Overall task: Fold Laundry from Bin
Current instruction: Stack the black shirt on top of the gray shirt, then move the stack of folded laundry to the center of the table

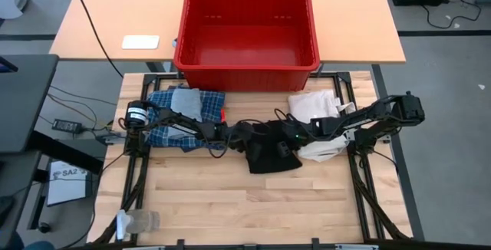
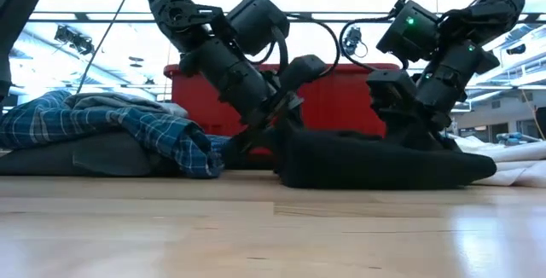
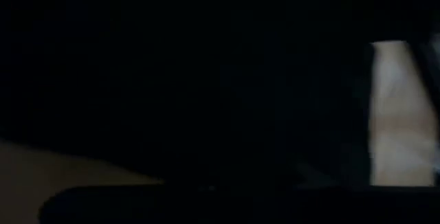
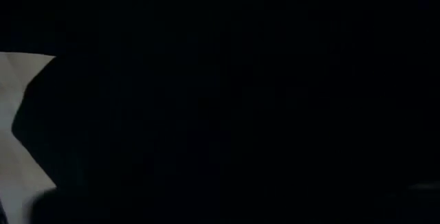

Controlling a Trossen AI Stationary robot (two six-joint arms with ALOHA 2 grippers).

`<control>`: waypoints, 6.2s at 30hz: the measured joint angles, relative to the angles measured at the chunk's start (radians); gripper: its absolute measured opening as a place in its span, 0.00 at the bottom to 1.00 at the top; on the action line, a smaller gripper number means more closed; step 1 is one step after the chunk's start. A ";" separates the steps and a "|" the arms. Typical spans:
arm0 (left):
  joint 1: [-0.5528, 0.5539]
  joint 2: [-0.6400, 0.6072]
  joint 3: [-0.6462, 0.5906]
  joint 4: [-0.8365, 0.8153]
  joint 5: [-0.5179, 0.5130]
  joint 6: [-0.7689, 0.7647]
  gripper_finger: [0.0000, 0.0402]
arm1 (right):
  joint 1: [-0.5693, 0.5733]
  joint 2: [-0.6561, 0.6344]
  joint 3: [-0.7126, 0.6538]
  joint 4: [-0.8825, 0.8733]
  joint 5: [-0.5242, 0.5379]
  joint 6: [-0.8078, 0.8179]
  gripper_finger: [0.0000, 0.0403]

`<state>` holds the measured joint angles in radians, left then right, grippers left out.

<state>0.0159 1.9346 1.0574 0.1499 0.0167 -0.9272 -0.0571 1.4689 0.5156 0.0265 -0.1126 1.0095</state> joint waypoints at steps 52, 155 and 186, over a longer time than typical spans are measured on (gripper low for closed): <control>0.237 -0.218 0.891 -1.476 -0.062 0.426 0.10 | -0.166 0.083 0.572 0.027 -0.081 -0.156 0.09; -0.182 -0.610 -0.478 -0.199 -0.385 -0.439 0.57 | -0.015 0.498 0.815 -0.516 -0.263 -0.588 0.29; -0.377 -0.183 0.464 -0.747 -0.379 0.199 0.57 | 0.151 -0.232 0.176 0.102 0.052 -0.247 0.25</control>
<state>-0.3613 1.7518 1.5217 -0.5967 -0.3618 -0.7283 0.0937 1.2364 0.6913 0.1288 -0.0601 0.7626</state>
